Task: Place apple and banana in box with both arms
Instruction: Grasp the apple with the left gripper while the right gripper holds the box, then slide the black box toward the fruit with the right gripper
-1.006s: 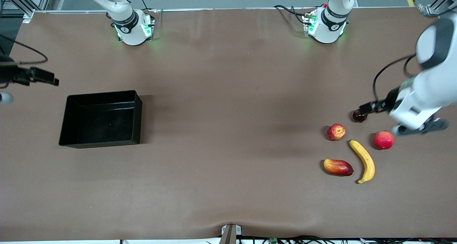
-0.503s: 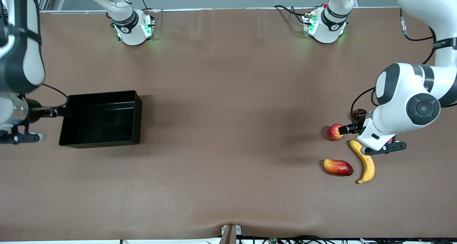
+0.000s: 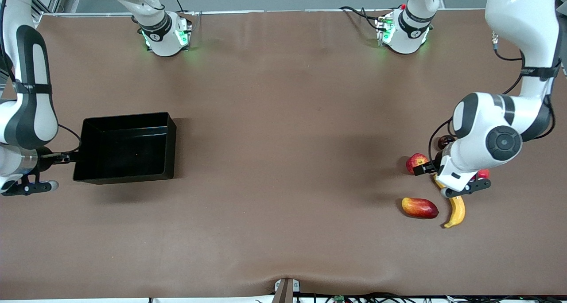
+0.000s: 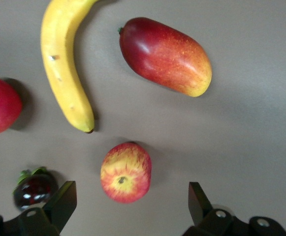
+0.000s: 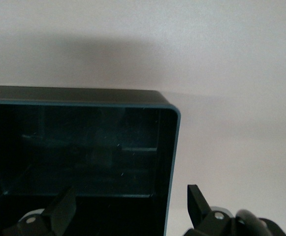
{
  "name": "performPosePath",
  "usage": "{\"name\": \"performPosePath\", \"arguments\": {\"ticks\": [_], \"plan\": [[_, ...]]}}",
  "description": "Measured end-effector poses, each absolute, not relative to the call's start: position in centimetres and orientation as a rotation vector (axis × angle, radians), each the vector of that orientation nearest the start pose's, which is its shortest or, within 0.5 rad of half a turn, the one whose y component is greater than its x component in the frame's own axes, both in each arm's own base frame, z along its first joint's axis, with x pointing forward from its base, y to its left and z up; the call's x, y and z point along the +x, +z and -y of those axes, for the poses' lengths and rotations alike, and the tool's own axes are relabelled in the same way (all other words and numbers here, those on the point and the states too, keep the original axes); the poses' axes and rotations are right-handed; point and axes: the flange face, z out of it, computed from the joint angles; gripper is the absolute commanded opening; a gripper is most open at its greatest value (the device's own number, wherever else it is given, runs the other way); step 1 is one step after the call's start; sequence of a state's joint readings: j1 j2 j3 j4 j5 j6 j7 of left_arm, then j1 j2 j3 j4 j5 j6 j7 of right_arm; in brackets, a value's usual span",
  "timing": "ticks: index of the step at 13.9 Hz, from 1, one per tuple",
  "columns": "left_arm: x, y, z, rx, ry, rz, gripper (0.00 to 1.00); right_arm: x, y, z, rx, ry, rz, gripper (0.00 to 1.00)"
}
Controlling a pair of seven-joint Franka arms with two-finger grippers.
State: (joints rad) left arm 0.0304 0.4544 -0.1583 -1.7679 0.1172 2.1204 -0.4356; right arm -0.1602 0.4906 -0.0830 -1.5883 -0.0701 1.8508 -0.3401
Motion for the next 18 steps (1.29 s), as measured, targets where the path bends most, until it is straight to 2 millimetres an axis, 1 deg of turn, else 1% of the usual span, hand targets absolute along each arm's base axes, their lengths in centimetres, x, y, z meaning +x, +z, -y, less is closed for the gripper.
{"name": "performPosePath", "arguments": {"ticks": [1, 3, 5, 6, 7, 9, 10, 11, 12, 13, 14, 17, 18], "plan": [[64.1, 29.0, 6.6, -3.065, 0.126, 0.402, 1.0, 63.5, 32.1, 16.4, -3.136, 0.374, 0.228, 1.0], [63.9, 26.9, 5.3, -3.061, 0.155, 0.431, 1.0, 62.5, 29.9, 17.4, -3.125, 0.367, 0.262, 1.0], [63.6, 25.3, 4.3, -3.054, 0.192, 0.451, 1.0, 62.2, 28.5, 18.1, -3.116, 0.361, 0.309, 1.0], [63.3, 24.8, 4.1, -3.051, 0.21, 0.451, 1.0, 62.1, 27.8, 18.5, -3.111, 0.362, 0.331, 0.94], [63.1, 24.4, 4.1, -3.049, 0.223, 0.451, 1.0, 62.0, 27.3, 19.0, -3.104, 0.366, 0.341, 0.82], [62.8, 23.8, 4.5, -3.049, 0.241, 0.441, 1.0, 61.4, 26.3, 20.3, -3.077, 0.372, 0.329, 0.43], [62.6, 23.4, 4.9, -3.049, 0.252, 0.432, 1.0, 60.9, 25.6, 21.3, -3.048, 0.367, 0.305, 0.22], [62.5, 23.0, 5.2, -3.048, 0.263, 0.425, 1.0, 60.3, 24.7, 22.4, -3.009, 0.358, 0.285, 0.06], [62.4, 22.6, 5.3, -3.048, 0.271, 0.422, 1.0, 59.7, 23.9, 23.5, -2.977, 0.35, 0.279, 0.0], [62.4, 22.3, 5.4, -3.048, 0.275, 0.421, 1.0, 59.2, 23.3, 24.5, -2.96, 0.346, 0.279, 0.0], [62.3, 21.9, 5.4, -3.05, 0.277, 0.42, 1.0, 58.9, 23.0, 25.1, -2.948, 0.344, 0.277, 0.0], [62.2, 20.2, 5.5, -3.052, 0.295, 0.416, 1.0, 58.9, 23.1, 25.1, -2.938, 0.344, 0.289, 0.0], [62.1, 19.6, 5.5, -3.053, 0.301, 0.414, 0.93, 59.0, 23.2, 25.0, -2.934, 0.342, 0.281, 0.0]]}}
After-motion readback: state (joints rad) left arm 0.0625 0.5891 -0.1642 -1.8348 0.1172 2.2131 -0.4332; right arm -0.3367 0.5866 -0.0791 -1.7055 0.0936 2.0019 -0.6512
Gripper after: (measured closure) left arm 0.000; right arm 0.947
